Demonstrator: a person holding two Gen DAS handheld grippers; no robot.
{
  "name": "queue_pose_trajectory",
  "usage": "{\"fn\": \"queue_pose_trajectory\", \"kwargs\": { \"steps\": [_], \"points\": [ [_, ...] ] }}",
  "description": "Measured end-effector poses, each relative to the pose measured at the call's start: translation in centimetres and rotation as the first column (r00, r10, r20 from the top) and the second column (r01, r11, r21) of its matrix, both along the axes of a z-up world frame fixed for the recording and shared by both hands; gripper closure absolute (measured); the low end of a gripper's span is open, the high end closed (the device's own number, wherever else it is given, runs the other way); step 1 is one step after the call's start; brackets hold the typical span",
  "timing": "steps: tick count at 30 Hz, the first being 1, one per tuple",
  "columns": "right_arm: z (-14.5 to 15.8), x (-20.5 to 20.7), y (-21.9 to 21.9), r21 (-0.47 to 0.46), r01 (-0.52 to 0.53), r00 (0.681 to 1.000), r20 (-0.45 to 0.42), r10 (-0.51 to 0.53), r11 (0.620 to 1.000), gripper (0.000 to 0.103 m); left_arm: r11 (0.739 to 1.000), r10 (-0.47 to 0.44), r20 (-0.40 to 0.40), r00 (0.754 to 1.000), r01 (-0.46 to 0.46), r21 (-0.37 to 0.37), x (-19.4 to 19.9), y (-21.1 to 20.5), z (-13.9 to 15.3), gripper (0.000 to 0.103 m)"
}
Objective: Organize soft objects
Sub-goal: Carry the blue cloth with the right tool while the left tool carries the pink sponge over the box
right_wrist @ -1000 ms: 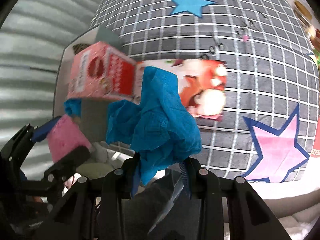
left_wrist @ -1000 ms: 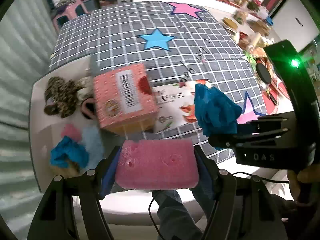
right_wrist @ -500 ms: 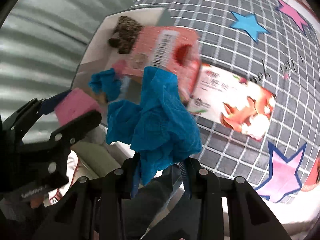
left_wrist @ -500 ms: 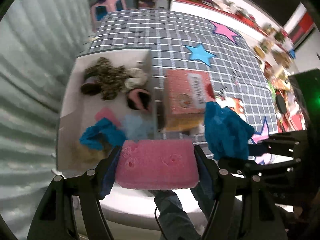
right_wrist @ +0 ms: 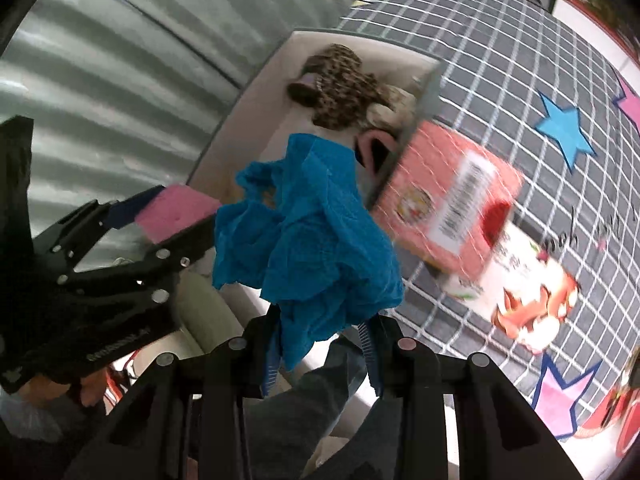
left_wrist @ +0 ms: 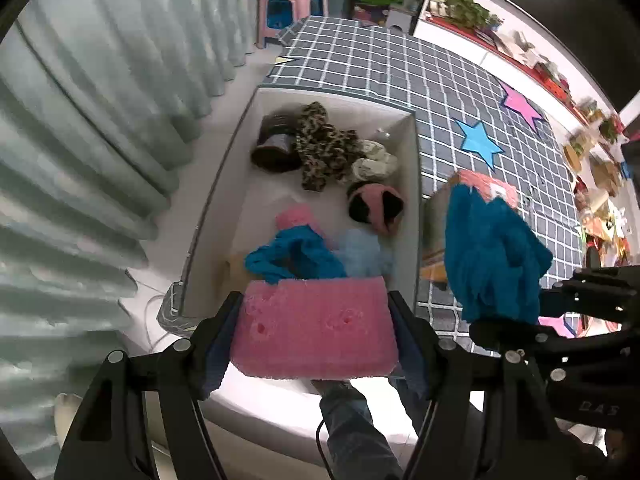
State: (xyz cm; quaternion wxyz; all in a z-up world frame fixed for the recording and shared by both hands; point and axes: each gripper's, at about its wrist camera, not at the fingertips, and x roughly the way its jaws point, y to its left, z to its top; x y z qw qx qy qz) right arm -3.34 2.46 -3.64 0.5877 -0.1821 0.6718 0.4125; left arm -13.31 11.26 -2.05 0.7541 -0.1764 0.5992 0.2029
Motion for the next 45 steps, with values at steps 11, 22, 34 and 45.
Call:
{"fn": "queue_pose_trajectory", "kwargs": {
  "steps": [11,22,34,45],
  "points": [
    [0.8,1.5,3.9,0.021,-0.015,1.0,0.013,0.015,1.0,0.067,0.998,0.057,-0.012,0.998,-0.057,0.007,0.5,2.3,-0.4,0.03],
    [0.9,3.6,6.0,0.017,-0.014,1.0,0.028,0.013,1.0,0.067,0.996,0.087,-0.019,0.996,-0.087,0.016,2.0,3.7,-0.8,0.03],
    [-0.4,5.8,7.4,-0.01,-0.001,0.999,0.032,0.002,1.0,0.067,0.992,0.126,-0.06,0.99,-0.126,0.001,4.1,4.7,-2.8,0.03],
    [-2.1,7.2,8.9,-0.036,0.01,1.0,0.02,-0.009,0.999,0.067,0.989,0.149,-0.102,0.984,-0.15,0.003,6.4,5.7,-4.8,0.03]
  ]
}}
